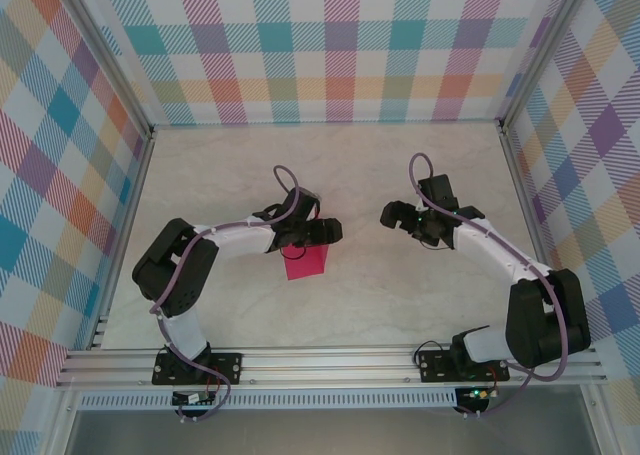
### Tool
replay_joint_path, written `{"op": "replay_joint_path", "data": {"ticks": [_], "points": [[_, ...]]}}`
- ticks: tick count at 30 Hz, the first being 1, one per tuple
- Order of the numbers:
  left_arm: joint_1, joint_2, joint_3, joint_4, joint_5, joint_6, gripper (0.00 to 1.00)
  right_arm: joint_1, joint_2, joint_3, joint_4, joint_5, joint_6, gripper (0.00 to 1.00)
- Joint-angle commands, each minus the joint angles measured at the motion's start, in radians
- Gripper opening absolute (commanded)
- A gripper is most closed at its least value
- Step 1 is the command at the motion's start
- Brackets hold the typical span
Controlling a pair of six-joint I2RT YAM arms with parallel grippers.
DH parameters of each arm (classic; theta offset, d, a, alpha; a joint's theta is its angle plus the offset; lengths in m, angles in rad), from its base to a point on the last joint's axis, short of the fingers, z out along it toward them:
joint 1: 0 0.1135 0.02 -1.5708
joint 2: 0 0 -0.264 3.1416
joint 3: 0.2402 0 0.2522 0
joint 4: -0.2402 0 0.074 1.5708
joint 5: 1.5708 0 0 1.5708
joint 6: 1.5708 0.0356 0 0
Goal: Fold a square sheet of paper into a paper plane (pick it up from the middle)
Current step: Move the paper to the center of the table, then pick up the paper from the center of the table.
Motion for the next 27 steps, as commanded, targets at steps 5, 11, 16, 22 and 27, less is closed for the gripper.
{"op": "replay_joint_path", "data": {"ticks": [5,11,16,22,27], "points": [[0.017,-0.195,-0.082,-0.018,-0.044,-0.009,0.81,0.130,-0.034,0.040,-0.025,0.041,-0.027,0.92],[0.095,-0.313,-0.155,-0.037,-0.044,-0.044,0.84,0.326,0.022,0.087,-0.047,0.193,-0.039,0.89],[0.219,-0.385,-0.190,-0.131,-0.078,-0.106,0.84,0.505,0.162,0.206,-0.089,0.318,-0.058,0.83],[0.413,-0.513,-0.268,-0.239,-0.083,-0.133,0.88,0.689,0.426,0.478,-0.226,0.503,-0.113,0.75],[0.554,-0.580,-0.331,-0.304,-0.058,-0.122,0.94,0.744,0.604,0.655,-0.341,0.620,-0.088,0.68]]}}
